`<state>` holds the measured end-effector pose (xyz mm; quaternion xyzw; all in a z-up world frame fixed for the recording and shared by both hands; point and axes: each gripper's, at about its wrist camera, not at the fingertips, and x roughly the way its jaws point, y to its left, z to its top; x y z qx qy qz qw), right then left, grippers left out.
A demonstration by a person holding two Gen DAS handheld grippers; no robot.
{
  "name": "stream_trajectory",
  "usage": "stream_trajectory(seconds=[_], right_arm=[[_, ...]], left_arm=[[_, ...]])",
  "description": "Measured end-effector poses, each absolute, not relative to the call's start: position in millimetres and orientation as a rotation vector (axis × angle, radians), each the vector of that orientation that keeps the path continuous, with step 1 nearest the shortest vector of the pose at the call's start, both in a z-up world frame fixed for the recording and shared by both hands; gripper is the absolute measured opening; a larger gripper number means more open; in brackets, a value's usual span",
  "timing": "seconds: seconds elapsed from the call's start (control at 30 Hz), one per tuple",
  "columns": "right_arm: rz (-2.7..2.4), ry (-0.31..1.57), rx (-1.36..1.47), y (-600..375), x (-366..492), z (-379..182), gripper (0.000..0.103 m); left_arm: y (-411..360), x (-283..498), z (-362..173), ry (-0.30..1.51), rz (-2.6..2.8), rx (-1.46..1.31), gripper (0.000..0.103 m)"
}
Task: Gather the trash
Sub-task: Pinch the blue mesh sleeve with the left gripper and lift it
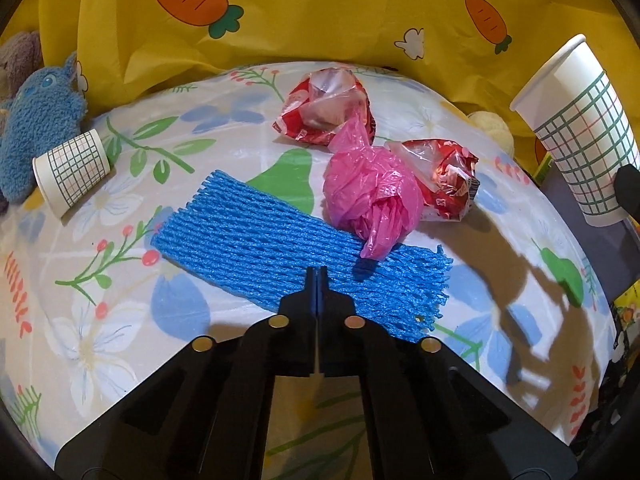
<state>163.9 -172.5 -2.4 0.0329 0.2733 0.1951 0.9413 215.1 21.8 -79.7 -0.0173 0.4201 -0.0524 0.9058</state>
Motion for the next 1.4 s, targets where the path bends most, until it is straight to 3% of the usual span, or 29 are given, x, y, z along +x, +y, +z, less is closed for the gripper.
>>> stream_trajectory(seconds=[0.4,0.47,0.53,0.6,0.87,0.97,1.03,1.13,1.4], right_arm=[[0.403,0.548,0.067,-175,154,0,0.054],[0.406,0.545,0.072,-176,153,1,0.054],[0.408,0.545,0.079,-178,152,1,0.054],[0.408,0.547,0.085,-179,151,1,0.054],[0.404,0.549,0.095,-186,152,0,0.054],[0.398,0.554,0.098,-188,154,-2,0.054],[0.395,0.559,0.103,-189,156,-3,0.054],[0.395,0.563,0.101,-189,156,-5,0.054],[0.393,0.561,0.094,-188,155,-5,0.054]], left_arm=[[38,188,-50,0.739,-0.134,-0.057,0.000],[35,190,-51,0.745,-0.121,-0.034,0.013],[28,194,-57,0.768,-0.117,0.007,0.065],[18,196,-63,0.771,-0.130,0.061,0.070],[1,223,-83,0.880,-0.120,0.123,0.069],[-2,225,-84,0.884,-0.136,0.126,0.054],[-3,225,-83,0.880,-0.136,0.126,0.035],[-1,225,-82,0.876,-0.124,0.114,0.014],[11,210,-63,0.815,-0.124,0.073,0.010]])
